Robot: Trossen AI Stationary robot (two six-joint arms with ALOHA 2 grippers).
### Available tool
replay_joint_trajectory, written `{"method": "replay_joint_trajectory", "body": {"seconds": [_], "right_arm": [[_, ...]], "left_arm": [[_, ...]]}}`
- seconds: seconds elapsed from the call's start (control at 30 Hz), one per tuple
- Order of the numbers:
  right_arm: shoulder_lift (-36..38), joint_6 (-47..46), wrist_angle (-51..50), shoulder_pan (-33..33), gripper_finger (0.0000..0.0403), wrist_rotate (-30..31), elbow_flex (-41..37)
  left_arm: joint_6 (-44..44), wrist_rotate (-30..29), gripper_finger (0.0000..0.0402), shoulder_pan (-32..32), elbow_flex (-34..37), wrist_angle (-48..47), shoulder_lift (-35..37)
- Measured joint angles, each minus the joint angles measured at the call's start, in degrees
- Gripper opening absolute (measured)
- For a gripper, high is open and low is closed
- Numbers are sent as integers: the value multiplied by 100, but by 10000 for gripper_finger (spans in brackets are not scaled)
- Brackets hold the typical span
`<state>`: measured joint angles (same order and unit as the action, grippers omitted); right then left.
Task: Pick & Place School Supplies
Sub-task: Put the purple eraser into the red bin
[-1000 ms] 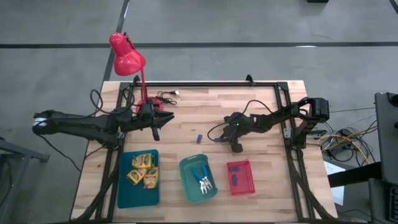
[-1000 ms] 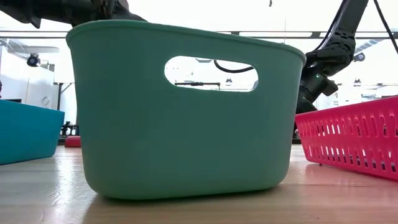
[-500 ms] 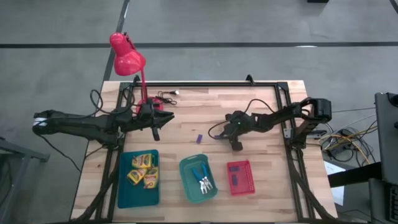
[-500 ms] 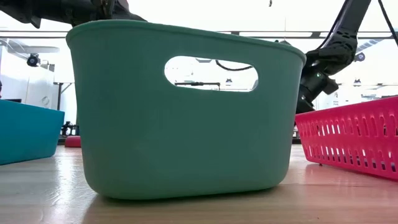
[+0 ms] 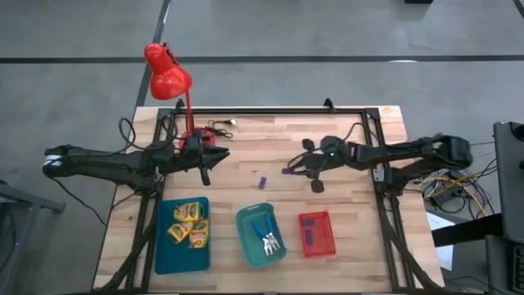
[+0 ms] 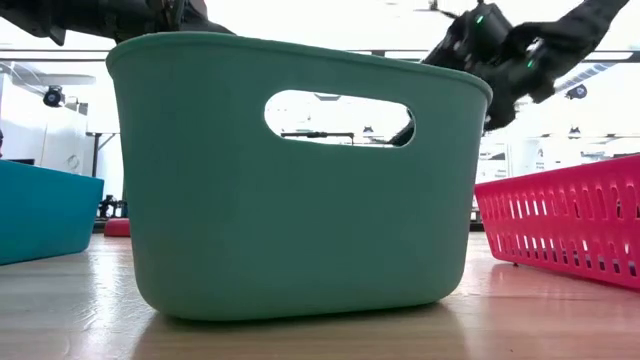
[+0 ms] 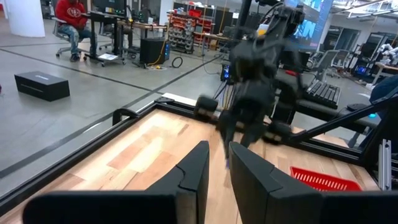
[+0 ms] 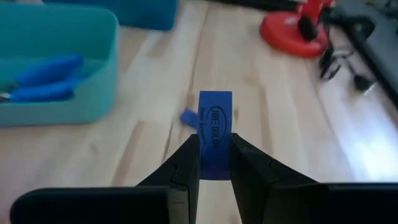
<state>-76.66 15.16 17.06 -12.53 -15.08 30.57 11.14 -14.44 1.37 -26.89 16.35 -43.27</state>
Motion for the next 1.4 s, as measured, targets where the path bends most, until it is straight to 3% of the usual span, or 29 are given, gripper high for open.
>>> {"method": "replay_joint_trajectory", "body": {"seconds": [0.3, 0.47, 0.77, 0.9, 1.07, 1.4], "right_arm": [[2014, -30, -1719, 266, 66, -296, 0], [2754, -741, -2283, 447, 66, -342, -9], [3338, -2235, -2770, 931, 66, -1320, -282], [3309, -2723, -2735, 1379, 66, -1369, -432], [3096, -3241, -2398, 2074, 66, -1021, -614], [2436, -3836, -1723, 3386, 66, 770, -819]], "left_arm": [[0, 0, 67, 0, 0, -67, 0], [0, 0, 67, 1, 0, -71, 0], [0, 0, 67, 1, 0, -71, 0], [0, 0, 67, 2, 0, -75, 0], [0, 0, 67, 0, 0, -91, 0], [0, 0, 67, 0, 0, -104, 0]]}}
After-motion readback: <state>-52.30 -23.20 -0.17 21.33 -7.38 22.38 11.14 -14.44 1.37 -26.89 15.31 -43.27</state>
